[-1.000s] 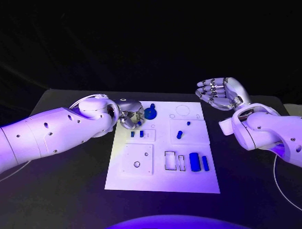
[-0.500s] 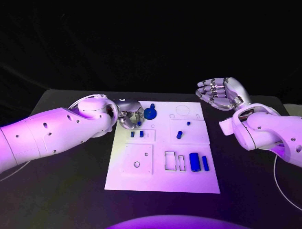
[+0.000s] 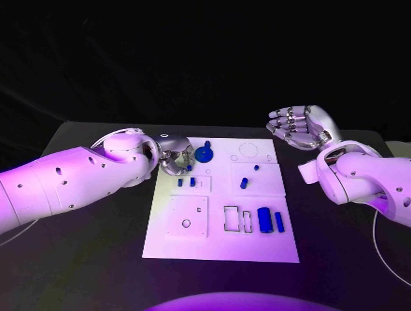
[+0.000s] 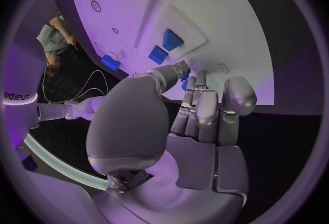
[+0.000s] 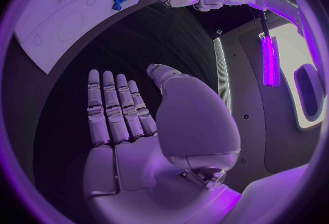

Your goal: Assemble the parts on the task board

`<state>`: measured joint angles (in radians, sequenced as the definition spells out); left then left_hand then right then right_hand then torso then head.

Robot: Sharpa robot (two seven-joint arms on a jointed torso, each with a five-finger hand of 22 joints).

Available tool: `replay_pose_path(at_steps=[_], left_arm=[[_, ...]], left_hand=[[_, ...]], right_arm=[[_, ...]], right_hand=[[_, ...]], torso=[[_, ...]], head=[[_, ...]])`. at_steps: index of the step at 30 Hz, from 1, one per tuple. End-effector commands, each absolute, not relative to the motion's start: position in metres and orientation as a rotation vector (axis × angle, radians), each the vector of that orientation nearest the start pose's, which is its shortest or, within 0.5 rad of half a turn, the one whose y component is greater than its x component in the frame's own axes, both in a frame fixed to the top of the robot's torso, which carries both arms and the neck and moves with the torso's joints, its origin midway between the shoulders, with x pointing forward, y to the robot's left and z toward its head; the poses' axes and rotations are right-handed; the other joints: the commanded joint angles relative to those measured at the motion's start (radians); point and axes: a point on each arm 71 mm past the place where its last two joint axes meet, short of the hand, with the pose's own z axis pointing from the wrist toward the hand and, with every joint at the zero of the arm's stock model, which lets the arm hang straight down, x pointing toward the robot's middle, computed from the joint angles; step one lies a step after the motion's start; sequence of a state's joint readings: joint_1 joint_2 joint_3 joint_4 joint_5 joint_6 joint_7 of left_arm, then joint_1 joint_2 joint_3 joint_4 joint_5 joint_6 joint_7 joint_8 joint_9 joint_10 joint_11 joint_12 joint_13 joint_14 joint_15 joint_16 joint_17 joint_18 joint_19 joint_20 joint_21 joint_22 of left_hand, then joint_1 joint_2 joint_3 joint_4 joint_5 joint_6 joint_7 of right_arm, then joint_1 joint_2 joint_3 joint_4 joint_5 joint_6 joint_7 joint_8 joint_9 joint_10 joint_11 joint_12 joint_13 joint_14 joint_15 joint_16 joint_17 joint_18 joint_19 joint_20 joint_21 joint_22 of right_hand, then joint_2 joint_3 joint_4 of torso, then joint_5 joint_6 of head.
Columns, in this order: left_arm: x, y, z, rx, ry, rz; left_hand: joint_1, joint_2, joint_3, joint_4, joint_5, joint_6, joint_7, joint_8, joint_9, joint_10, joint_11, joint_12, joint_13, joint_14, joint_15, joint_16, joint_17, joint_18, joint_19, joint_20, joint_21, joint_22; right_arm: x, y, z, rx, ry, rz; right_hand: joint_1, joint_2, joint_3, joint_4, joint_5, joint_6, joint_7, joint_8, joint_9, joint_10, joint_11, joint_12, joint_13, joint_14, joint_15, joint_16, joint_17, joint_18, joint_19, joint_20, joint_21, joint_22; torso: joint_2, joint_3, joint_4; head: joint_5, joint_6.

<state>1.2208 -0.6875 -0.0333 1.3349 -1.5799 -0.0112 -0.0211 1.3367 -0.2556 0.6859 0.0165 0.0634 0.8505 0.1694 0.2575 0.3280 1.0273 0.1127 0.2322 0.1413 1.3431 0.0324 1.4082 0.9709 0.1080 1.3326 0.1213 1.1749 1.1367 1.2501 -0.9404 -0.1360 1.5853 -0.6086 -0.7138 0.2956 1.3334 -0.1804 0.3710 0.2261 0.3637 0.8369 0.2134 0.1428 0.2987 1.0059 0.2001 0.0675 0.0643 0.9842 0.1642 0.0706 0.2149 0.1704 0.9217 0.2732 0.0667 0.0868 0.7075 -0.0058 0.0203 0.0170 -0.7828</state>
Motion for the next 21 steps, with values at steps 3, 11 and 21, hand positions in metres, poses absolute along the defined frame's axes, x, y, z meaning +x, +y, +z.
replay_pose_path(at_steps=[3,11,21], left_arm=[[0.513,0.170,-0.196,0.429,1.825,-0.605],[0.514,0.189,-0.185,0.355,1.791,-0.616],[0.517,0.227,-0.160,-0.087,1.694,-0.904]], left_hand=[[0.000,-0.014,-0.014,0.000,-0.001,0.001,-0.002,-0.002,0.000,-0.017,0.003,-0.009,-0.002,-0.014,0.004,-0.010,-0.019,0.013,-0.024,0.000,-0.031,-0.029],[0.007,-0.009,-0.036,0.002,-0.001,-0.007,-0.002,-0.011,-0.003,-0.055,0.010,-0.017,-0.005,-0.053,0.010,-0.041,-0.102,0.030,-0.068,0.006,-0.107,-0.105],[0.019,0.019,-0.061,0.042,-0.005,0.033,0.020,-0.006,-0.004,-0.056,0.017,0.021,-0.002,-0.253,0.014,-0.252,-0.466,0.078,-0.219,0.010,-0.401,-0.375]], right_arm=[[0.474,-0.249,-0.168,0.544,1.342,1.021],[0.475,-0.249,-0.171,0.475,1.393,1.001],[0.482,-0.256,-0.184,0.190,1.600,0.836]], right_hand=[[0.005,0.003,-0.001,-0.010,0.000,0.007,0.046,-0.006,-0.003,0.007,0.001,-0.004,-0.001,0.005,-0.001,-0.003,-0.003,0.013,0.004,-0.001,0.000,-0.003],[0.034,-0.001,-0.002,-0.040,-0.090,0.029,0.028,-0.004,-0.004,-0.003,-0.007,-0.004,-0.001,0.012,-0.005,0.003,-0.019,0.015,0.008,-0.002,0.004,-0.016],[0.090,-0.010,0.038,-0.098,-0.091,0.154,-0.035,0.045,0.011,0.176,-0.086,0.057,0.008,0.330,-0.121,0.174,0.081,0.014,0.289,-0.124,0.176,0.054]], torso=[[0.000,-0.0005,0.0006],[-0.001,-0.0002,-0.0003],[-0.006,-0.0006,0.0002]], head=[[-0.001,0.001],[-0.005,0.003],[-0.020,0.015]])
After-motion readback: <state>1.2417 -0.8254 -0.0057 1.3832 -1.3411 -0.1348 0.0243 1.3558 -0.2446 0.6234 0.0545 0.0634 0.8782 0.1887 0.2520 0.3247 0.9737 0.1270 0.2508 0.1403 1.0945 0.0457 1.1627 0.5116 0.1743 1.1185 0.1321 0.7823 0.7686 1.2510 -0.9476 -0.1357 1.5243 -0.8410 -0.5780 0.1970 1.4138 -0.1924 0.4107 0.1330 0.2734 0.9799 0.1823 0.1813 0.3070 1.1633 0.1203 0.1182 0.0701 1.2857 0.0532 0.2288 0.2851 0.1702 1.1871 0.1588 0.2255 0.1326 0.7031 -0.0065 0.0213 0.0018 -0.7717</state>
